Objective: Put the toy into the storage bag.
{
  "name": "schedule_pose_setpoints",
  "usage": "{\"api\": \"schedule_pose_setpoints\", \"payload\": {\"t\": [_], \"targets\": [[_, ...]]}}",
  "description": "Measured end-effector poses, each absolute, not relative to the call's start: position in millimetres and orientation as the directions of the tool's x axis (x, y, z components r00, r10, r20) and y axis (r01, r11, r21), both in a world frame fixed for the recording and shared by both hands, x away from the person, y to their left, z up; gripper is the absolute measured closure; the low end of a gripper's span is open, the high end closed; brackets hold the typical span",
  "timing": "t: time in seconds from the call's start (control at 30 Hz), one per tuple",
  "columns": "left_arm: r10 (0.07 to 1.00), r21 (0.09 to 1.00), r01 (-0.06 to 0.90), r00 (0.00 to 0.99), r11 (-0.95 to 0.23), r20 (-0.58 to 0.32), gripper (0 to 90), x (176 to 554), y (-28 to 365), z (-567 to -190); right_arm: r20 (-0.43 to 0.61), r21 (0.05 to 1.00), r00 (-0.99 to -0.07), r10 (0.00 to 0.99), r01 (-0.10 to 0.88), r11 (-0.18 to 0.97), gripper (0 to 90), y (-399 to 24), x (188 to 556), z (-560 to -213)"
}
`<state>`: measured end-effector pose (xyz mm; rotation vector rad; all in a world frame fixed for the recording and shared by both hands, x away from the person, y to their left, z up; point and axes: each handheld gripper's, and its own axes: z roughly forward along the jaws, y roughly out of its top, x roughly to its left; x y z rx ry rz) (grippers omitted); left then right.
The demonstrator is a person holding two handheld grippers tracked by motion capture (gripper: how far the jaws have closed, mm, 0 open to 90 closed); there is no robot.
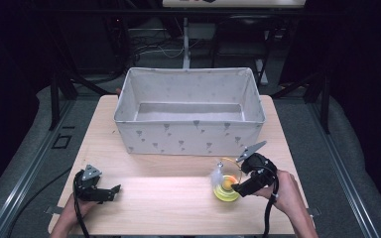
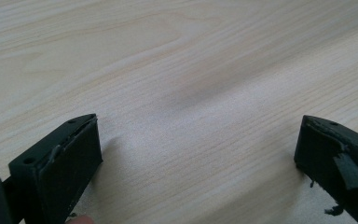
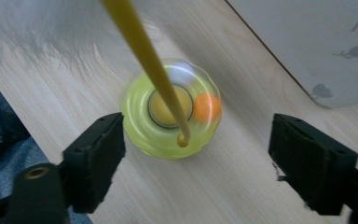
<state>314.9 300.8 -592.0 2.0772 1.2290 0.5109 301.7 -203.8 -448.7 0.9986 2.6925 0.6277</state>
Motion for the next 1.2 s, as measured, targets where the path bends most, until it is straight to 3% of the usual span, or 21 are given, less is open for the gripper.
{"api": "schedule_pose_setpoints", "payload": {"t": [0.07, 0.1, 0.17, 0.37, 0.83, 1.2], "targets": [[0.876, 0.710, 0.618, 0.482, -0.339, -0.001, 0.4, 315, 301, -592, -0.059, 0.458, -0.751, 0.658, 0.565, 0.686, 27.1, -203, 301, -445], [0.876, 0.710, 0.618, 0.482, -0.339, -0.001, 0.5, 315, 301, -592, -0.071, 0.466, -0.753, 0.654, 0.554, 0.690, 34.9, -203, 300, -442], [0.877, 0.711, 0.617, 0.481, -0.338, 0.000, 0.5, 315, 301, -592, -0.079, 0.467, -0.755, 0.651, 0.549, 0.693, 37.7, -203, 299, -440], [0.876, 0.709, 0.618, 0.482, -0.339, 0.000, 0.5, 315, 301, -592, -0.087, 0.456, -0.774, 0.627, 0.529, 0.716, 64.7, -199, 298, -436], [0.876, 0.710, 0.618, 0.482, -0.339, 0.000, 0.4, 315, 301, -592, -0.081, 0.406, -0.789, 0.609, 0.532, 0.743, 86.6, -196, 305, -436], [0.876, 0.709, 0.618, 0.482, -0.339, 0.000, 0.5, 315, 301, -592, -0.068, 0.405, -0.799, 0.597, 0.525, 0.749, 88.1, -188, 314, -434]]}}
